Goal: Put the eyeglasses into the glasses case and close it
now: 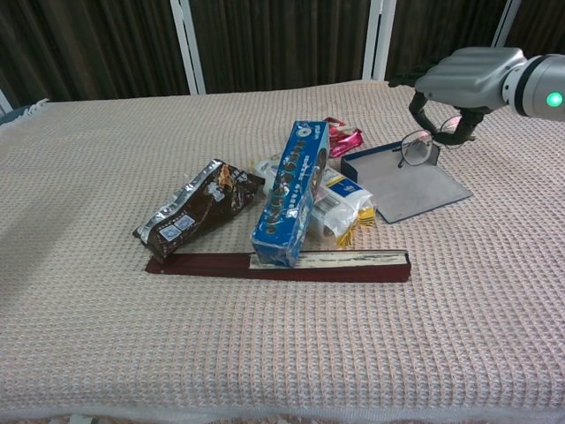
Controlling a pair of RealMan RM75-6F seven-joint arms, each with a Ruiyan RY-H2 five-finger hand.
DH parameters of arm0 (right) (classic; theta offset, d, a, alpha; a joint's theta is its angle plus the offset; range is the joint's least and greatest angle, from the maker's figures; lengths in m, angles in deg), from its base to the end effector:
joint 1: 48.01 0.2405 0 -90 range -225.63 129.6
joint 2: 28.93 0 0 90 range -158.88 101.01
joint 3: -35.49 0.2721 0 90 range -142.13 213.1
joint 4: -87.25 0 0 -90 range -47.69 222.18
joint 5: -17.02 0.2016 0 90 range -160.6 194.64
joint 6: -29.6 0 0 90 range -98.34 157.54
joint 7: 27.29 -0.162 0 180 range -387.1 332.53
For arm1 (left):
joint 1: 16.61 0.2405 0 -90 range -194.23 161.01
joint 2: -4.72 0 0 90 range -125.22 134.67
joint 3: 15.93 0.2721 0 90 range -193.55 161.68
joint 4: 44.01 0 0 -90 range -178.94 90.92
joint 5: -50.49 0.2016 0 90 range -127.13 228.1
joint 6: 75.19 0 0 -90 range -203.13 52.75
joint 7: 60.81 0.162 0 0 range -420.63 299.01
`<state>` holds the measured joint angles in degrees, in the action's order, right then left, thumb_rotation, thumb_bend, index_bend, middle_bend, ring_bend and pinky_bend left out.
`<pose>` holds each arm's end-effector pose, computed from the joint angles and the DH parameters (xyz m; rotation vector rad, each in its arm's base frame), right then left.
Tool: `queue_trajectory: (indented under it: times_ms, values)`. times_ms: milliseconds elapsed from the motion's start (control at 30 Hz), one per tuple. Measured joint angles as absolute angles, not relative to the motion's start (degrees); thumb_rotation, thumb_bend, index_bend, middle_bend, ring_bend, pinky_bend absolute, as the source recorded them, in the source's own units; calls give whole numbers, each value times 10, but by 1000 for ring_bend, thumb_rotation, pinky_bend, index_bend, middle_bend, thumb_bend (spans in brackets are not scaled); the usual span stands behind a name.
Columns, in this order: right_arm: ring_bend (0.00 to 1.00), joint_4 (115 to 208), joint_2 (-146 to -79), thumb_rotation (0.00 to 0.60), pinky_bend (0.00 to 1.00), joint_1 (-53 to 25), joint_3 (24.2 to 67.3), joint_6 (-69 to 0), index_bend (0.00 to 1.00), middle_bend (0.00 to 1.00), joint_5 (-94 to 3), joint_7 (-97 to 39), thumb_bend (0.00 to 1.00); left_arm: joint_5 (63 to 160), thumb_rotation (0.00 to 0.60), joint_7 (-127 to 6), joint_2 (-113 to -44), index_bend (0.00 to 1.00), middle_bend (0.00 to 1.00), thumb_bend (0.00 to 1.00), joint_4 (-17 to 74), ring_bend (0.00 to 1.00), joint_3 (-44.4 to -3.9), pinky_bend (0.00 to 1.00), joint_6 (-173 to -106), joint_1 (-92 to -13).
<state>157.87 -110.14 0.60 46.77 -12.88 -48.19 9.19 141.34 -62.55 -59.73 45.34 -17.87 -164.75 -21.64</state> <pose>-0.1869 -0.4445 0.0454 1.9616 -0.3802 0.4720 -0.3144 0.1971 0.1798 -1.4274 -0.8088 -0.9803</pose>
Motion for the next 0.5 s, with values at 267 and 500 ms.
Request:
queue_trajectory:
  times_ms: [267,500]
  values:
    - [0,1531,-1153,600,0,44,469,-118,727,46,-406,150,631,1421,600,-617,-600,0,0,441,453,0,-175,22,-1646,-218]
    - [0,1496,-1188,600,0,65,464,-120,724,46,-369,174,631,1422,600,-617,-601,0,0,440,454,0,-175,22,-1644,-219]
